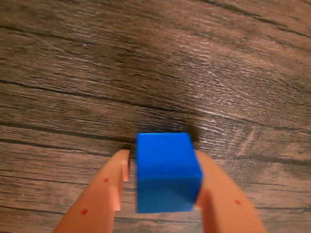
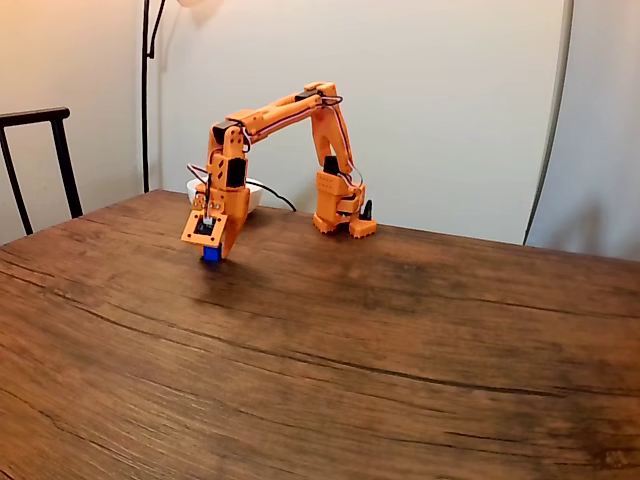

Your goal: Grasp the cube and drop it in the bowl

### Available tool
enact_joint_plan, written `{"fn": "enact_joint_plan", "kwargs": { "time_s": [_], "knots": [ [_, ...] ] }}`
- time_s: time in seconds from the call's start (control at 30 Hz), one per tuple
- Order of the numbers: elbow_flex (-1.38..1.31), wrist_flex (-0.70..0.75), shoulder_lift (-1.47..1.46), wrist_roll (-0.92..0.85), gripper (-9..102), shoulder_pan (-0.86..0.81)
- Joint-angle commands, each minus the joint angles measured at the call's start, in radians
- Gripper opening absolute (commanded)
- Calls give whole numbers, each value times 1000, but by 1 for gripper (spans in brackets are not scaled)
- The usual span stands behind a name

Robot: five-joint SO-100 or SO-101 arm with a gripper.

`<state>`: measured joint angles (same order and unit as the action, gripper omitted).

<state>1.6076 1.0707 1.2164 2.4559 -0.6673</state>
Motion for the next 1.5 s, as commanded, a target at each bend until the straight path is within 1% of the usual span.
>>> {"fn": "enact_joint_plan", "kwargs": {
  "time_s": [0.0, 0.13, 0.27, 0.37, 0.53, 0.77, 0.87, 0.97, 1.1, 1.27, 1.47],
  "knots": [
    [-12, -3, -2, 5, 10, 5],
    [-14, -2, 12, 0, 8, 8],
    [-74, 44, 15, -3, 8, 23],
    [-166, 117, 15, 0, 8, 40],
    [-359, 287, 15, 6, 8, 52],
    [-555, 488, 17, 72, 8, 52],
    [-618, 552, 21, 77, 8, 52],
    [-635, 586, 80, 75, 8, 44],
    [-560, 592, 209, 77, 8, 12],
    [-299, 569, 411, 77, 8, -40],
    [29, 499, 723, 72, 8, -114]
  ]
}}
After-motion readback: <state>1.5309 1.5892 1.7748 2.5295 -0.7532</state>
